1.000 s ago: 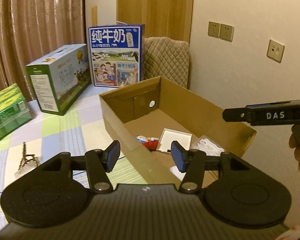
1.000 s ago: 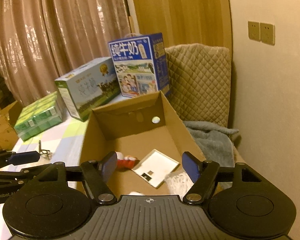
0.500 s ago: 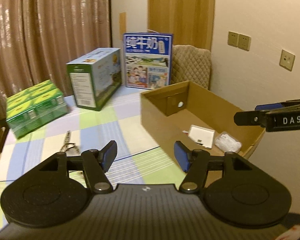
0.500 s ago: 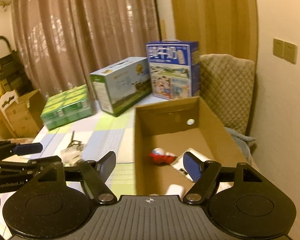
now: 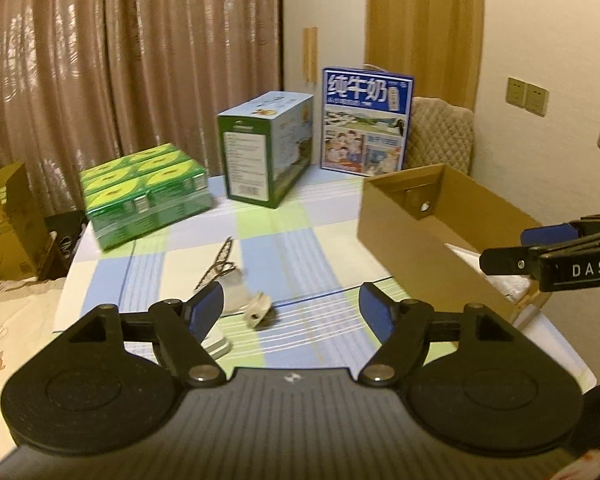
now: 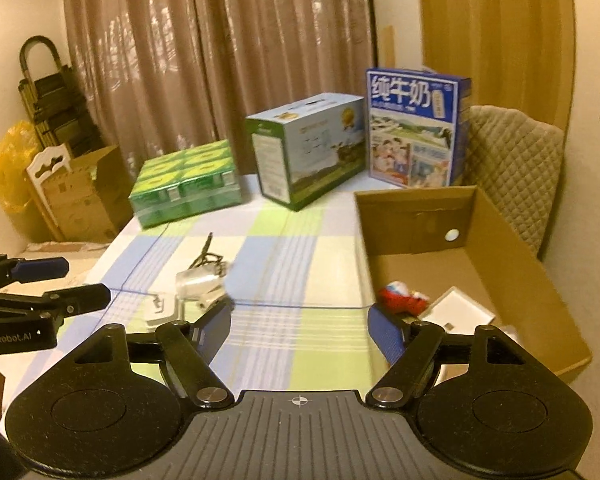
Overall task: Organize rigid objects
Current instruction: 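Move both tools back toward the plugs on the table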
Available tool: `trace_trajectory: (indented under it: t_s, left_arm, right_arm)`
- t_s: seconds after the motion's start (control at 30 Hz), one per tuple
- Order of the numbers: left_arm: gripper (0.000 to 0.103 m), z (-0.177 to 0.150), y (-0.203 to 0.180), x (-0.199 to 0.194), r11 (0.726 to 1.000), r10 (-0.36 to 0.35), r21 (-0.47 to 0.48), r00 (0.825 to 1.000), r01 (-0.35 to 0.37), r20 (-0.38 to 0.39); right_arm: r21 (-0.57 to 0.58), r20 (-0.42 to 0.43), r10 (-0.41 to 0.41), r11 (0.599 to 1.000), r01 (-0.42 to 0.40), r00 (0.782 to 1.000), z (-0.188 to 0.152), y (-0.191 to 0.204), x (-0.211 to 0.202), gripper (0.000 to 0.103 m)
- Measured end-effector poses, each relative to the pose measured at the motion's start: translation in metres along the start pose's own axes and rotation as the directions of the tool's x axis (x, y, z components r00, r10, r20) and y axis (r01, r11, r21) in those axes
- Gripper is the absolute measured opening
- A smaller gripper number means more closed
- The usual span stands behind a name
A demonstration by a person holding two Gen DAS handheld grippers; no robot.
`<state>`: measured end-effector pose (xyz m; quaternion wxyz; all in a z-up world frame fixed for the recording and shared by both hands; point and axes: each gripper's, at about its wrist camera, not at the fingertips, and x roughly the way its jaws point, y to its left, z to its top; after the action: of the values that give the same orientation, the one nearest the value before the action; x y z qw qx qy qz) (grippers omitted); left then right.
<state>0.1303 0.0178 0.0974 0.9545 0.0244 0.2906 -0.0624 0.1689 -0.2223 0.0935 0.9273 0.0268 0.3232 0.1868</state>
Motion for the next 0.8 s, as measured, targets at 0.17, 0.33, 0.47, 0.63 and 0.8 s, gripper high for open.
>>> trace_trajectory:
  t_s: [0.17, 0.33, 0.47, 0.63, 0.8]
  left_arm:
    - [0.072, -0.011, 0.019, 0.005, 0.999, 0.025, -0.025, 1.000, -0.025, -0.018]
    - [0.072, -0.025, 0.038, 0.013, 0.998, 0.030, -0.045, 0.999, -0.032, -0.042]
    - [0.072, -0.041, 0.054, 0.025, 0.997, 0.066, -0.038, 0.995, -0.069, -0.069]
    - [0.072, -0.062, 0.076, 0.047, 0.993, 0.085, -0.069, 0.989, -0.094, -0.119]
    - [0.071, -0.075, 0.090, 0.073, 0.991, 0.089, -0.084, 0.985, -0.102, -0.149]
  right_arm:
    - [-0.008, -0.027, 0.017, 1.000, -0.017, 1.000, -0.006, 0.013, 0.017, 0.073]
    - [-0.006, -0.054, 0.028, 1.000, -0.029, 0.998, -0.013, 0.020, 0.036, 0.073]
    - [0.005, -0.071, 0.038, 0.999, -0.037, 0.997, -0.020, 0.022, 0.053, 0.073]
    - [0.015, -0.086, 0.039, 0.999, -0.038, 0.996, -0.032, 0.023, 0.081, 0.073]
    - [0.013, -0.113, 0.068, 0.998, -0.067, 0.991, -0.038, 0.027, 0.113, 0.073]
